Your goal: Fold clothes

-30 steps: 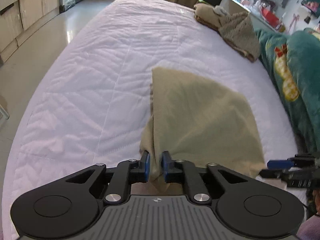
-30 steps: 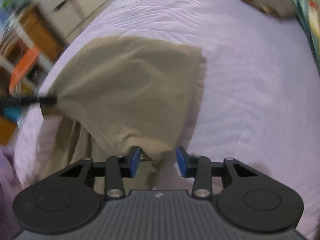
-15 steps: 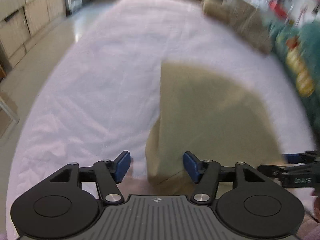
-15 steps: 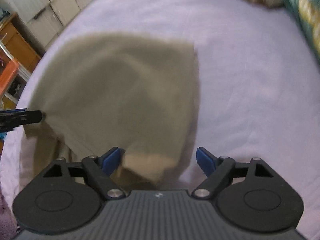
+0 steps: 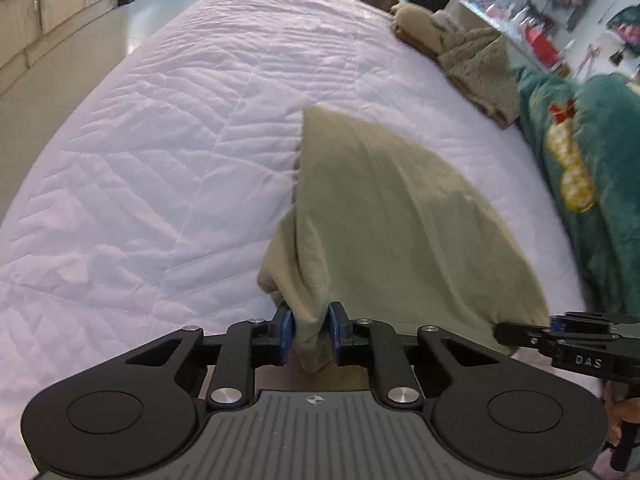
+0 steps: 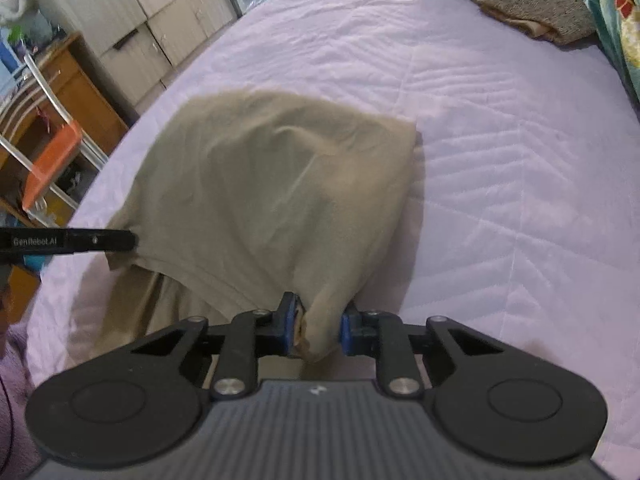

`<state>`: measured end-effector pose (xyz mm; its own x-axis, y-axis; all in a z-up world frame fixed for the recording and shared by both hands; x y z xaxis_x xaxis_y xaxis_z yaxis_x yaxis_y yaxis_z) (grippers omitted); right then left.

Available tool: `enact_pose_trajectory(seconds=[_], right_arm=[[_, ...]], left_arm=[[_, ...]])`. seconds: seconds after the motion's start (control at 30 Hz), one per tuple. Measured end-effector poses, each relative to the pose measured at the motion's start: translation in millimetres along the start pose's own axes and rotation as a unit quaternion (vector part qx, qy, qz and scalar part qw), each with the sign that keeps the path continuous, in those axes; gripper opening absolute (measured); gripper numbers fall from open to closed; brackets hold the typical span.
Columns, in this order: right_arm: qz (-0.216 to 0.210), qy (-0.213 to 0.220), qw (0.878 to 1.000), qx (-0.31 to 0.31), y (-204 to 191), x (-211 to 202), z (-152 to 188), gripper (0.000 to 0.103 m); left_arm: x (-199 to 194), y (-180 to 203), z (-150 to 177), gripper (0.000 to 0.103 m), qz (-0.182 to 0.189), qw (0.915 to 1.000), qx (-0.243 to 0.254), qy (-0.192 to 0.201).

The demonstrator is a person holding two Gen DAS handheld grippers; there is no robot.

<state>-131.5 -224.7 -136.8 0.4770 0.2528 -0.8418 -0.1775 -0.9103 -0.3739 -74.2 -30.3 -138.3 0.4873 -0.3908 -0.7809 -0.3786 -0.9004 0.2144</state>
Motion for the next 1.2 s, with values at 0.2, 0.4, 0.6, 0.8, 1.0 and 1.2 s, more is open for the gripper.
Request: enact_pose_trajectory(seconds=[0.2,0.4,0.6,0.8,1.0,1.2], right_arm=[[0.016,-0.037,0.999,-0.009,5.9,1.3,4.8,0.026],[0.032,-0.166,0.986,0.006,3.7,6.0,43.0,0.075],[0.050,-0.261,0.964,-0.021,-16.7,-9.3,103.9,0.092],[0.056,-0.247,0.967,0.003,-21.7,3.8,137.7,0.092],[0.112,-0.185,0.976,-0.039,-35.0,11.2,158.5,0.095],[0.100,-0.173,0.979,-0.051,-45.2,7.0,163.8,0.080]], left_arm=[[-0.3,6.4,10.8,0.019,0.012,0.9995,0.011,-0.026],[-18.8,9.7,39.5,0.028,-0.019,0.9946,0.058,-0.083],[-58.9,41.6,73.7,0.068,-0.041,0.9815,0.129,-0.135],[-47.9,44.9,122.1,0.069,-0.060,0.9766,0.119,-0.169],[-40.8,61.3,147.3,0.069,-0.095,0.9769,0.141,-0.130],[-38.4,72.9,156.2,0.060,-0.098,0.9759,0.173,-0.091]])
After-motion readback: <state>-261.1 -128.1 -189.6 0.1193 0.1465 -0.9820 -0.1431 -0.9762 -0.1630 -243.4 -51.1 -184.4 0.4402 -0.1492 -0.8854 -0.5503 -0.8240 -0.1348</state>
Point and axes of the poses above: each gripper's, at about its wrist camera, not at the fingertips, and x roughly the way its jaws point, y to its right, z to its underside, the point moved 8 cm from there along x, roughly the way its jaws point, and after that the axes turned 15 degrees about x, right-handed, at the moved point
